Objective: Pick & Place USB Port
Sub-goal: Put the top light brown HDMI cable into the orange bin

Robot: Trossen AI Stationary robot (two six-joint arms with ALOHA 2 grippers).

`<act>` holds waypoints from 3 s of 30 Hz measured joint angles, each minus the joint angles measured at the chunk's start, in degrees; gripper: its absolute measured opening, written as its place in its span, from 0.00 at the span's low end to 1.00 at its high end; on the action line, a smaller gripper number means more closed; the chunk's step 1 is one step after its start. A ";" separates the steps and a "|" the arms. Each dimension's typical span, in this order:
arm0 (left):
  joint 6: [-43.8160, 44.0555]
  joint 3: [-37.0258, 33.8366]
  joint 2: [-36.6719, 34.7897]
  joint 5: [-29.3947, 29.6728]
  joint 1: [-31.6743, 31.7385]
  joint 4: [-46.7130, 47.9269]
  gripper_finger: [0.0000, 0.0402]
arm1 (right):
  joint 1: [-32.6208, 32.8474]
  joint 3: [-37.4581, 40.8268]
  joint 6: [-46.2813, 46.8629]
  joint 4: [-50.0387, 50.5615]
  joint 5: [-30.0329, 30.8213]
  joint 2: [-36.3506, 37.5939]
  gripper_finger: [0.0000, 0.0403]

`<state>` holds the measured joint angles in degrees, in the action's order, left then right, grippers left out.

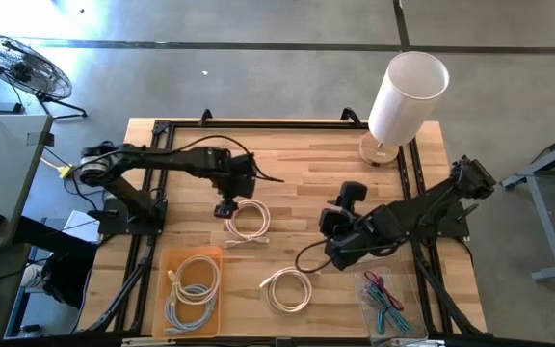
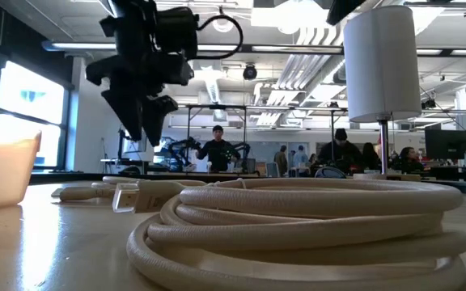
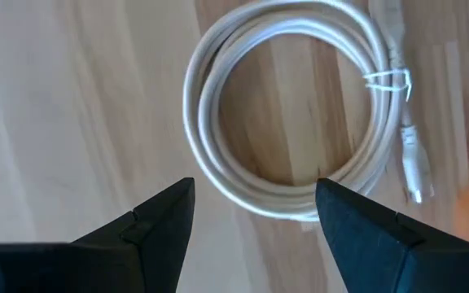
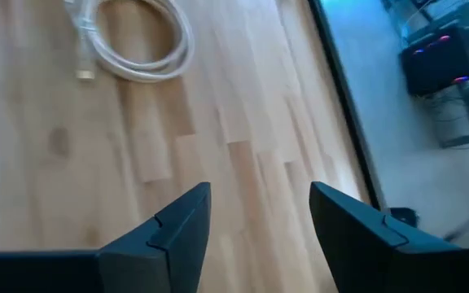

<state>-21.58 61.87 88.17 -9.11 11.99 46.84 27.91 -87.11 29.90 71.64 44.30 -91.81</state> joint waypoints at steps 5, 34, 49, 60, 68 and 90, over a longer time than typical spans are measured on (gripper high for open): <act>0.73 0.00 2.37 -1.64 0.00 -1.65 0.63 | -0.51 2.90 0.04 -1.70 -0.87 0.02 0.50; 0.92 0.00 2.85 -2.51 0.00 -9.45 0.63 | -1.14 15.93 -3.37 -8.41 0.14 0.07 0.49; 1.02 0.01 5.09 -0.84 0.42 -7.89 0.63 | -1.14 15.91 -5.79 -11.37 -1.14 0.07 0.49; 0.89 0.17 15.06 -0.92 0.76 -6.52 0.63 | -1.12 15.91 -9.27 -15.89 -2.91 0.11 0.49; 0.98 0.31 19.02 -3.28 1.73 -6.51 0.59 | -1.13 15.91 -9.41 -16.28 -5.89 0.11 0.49; -0.44 4.97 19.95 -11.28 5.30 -2.68 0.09 | 1.79 15.87 -8.76 -16.27 -5.02 0.09 0.49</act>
<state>-22.02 66.84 108.13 -20.39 17.29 44.16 29.69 -71.24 21.14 55.37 39.28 -91.72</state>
